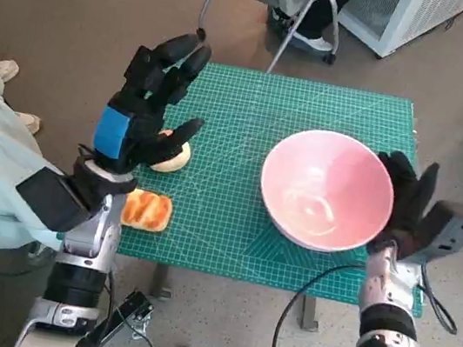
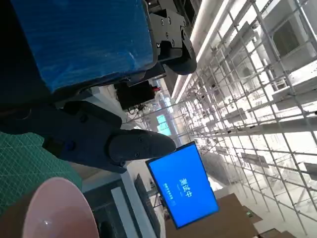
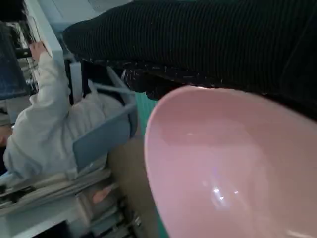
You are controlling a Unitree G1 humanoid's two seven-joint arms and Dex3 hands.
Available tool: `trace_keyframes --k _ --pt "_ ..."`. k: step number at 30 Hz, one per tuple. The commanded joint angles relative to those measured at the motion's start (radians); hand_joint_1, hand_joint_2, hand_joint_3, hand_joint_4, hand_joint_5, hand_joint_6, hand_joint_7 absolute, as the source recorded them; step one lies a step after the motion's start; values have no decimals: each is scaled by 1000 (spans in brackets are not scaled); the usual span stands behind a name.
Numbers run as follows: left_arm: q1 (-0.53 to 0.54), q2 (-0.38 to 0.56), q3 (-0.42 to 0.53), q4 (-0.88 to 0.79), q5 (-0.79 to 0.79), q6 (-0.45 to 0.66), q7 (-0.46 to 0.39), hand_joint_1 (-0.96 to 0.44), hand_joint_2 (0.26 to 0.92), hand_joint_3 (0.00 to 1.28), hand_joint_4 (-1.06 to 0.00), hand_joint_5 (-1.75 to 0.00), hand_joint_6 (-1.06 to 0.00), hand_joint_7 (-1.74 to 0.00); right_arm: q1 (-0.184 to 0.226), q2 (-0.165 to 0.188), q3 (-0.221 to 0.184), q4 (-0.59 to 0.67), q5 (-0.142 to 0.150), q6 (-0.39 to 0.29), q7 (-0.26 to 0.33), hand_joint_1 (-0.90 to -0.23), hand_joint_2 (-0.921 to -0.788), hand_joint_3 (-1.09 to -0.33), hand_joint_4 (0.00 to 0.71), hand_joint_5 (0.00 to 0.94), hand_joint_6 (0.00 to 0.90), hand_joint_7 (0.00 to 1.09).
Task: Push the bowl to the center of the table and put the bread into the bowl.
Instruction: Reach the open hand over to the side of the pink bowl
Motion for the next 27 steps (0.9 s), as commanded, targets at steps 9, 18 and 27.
trace_keyframes --k 9,18,27 --pt "37 11 5 -70 -15 24 -4 -484 921 301 -338 -3 -145 -607 -49 73 -66 20 73 54 1 -497 -921 -881 147 0 157 245" --pt "58 19 10 -91 -3 18 3 -485 921 300 -339 -3 -139 -584 -90 118 -104 24 110 76 -25 -471 -921 -871 175 6 51 536" --pt "72 26 12 -107 6 16 17 -479 921 305 -337 -1 -156 -535 -113 142 -124 26 119 92 -51 -471 -921 -828 197 8 21 627"
